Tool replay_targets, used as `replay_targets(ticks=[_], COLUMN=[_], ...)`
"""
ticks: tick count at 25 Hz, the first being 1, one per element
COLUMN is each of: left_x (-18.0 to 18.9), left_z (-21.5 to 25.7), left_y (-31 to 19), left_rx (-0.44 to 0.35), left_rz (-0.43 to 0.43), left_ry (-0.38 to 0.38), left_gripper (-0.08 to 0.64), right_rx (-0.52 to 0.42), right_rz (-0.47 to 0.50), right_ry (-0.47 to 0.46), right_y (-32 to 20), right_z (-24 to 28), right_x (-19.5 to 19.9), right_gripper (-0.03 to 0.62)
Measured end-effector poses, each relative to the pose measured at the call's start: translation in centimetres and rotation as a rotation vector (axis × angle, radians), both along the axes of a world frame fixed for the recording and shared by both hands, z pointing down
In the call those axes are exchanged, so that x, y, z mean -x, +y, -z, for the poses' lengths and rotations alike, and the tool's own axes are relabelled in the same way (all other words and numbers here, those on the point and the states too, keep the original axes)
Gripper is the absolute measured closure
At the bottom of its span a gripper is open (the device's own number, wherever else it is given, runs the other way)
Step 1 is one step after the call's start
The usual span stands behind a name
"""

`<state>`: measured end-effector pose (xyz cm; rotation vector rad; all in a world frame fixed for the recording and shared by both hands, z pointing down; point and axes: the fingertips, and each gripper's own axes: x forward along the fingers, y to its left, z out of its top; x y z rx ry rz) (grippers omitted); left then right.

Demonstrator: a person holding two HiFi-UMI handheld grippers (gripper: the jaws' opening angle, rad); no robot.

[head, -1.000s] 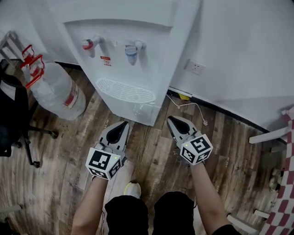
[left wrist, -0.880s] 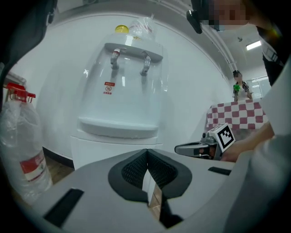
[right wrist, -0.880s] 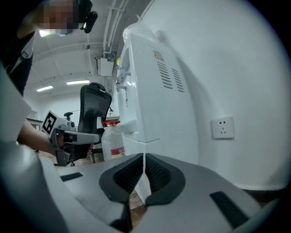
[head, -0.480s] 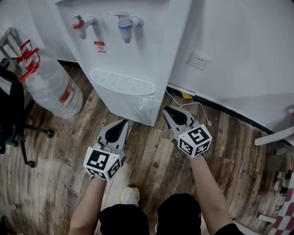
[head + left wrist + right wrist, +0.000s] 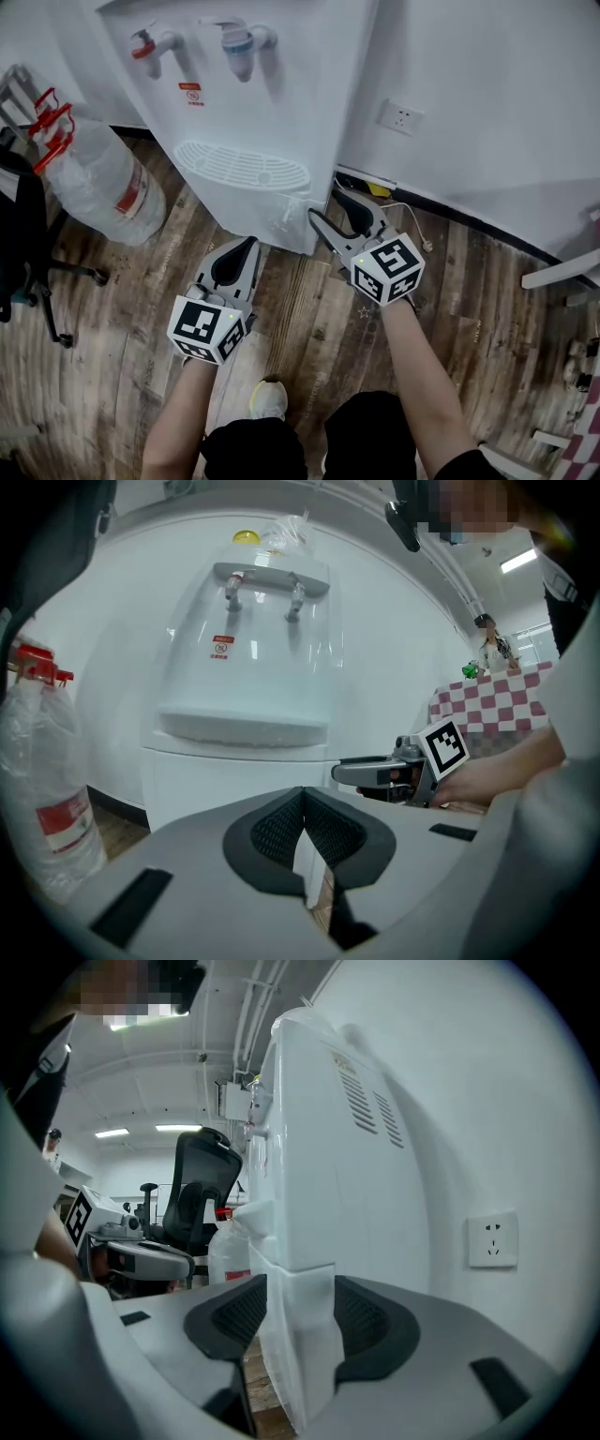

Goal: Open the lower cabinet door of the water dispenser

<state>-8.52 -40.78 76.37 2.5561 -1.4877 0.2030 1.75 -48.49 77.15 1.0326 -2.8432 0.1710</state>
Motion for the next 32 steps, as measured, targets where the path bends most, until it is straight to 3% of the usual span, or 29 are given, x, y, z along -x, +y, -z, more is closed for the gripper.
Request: replay_targets(ticks=[9,13,32], left_x=[0.4,0.1,0.2], left_z=[0.4,0.8,1.2], left_y=[0.3,0.7,1.9], left_rx=[-0.011,-0.018,-0.025], left_rz=[0.013,0.010,0.023], left_ry=[-0.016,-0.020,-0.034], left_gripper=[0.546,0.546,0.546], right_rx=[-0.027,-0.049,-0.004], right_rz=[-0.035,-0.047,-0.019], right_ry=[0.031,0.085,-0.004], right_y=[0.0,-0.6,1.4], right_z=[0.0,-0.2,0.0], right_x=[0.4,0.2,0.5], right_gripper=[0.377,0.377,0.399])
